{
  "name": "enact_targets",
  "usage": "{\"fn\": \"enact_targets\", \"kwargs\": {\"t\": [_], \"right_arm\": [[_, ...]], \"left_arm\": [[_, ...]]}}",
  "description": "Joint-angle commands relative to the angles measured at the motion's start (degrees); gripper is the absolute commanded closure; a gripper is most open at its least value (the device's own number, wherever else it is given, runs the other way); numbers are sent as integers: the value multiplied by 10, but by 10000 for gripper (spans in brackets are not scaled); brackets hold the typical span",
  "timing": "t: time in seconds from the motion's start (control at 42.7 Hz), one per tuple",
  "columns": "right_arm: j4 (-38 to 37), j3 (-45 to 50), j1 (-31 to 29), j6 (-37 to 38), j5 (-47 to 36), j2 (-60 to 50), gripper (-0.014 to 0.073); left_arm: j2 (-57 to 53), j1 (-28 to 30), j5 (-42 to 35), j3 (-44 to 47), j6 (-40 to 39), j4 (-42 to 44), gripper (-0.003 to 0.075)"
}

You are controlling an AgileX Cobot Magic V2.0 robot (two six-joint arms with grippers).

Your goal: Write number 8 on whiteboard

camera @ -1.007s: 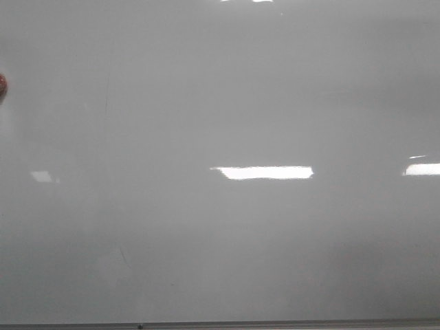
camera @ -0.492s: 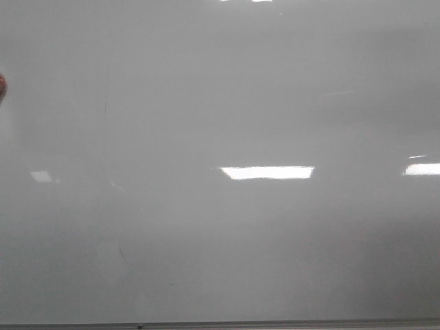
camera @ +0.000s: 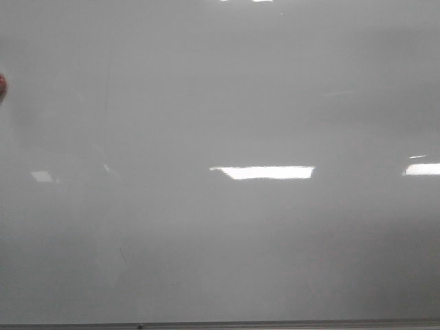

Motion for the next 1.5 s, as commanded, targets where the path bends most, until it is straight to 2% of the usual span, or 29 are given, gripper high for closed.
{"fn": "enact_targets", "kwargs": {"t": [0.0, 0.539, 0.984, 1.335, 1.476], "right_arm": [[2, -18, 2, -6, -32, 0, 36], [2, -18, 2, -6, -32, 0, 36], [2, -18, 2, -6, -31, 0, 36], [2, -18, 2, -6, -31, 0, 36], [2, -18, 2, -6, -31, 0, 36]], "left_arm": [[31, -5, -94, -18, -6, -6, 214], [196, -4, -269, -22, -6, -14, 356], [231, -4, -331, -24, -6, -14, 367], [235, -4, -330, -24, -6, -14, 618], [235, -4, -330, -24, -6, -14, 684]]}}
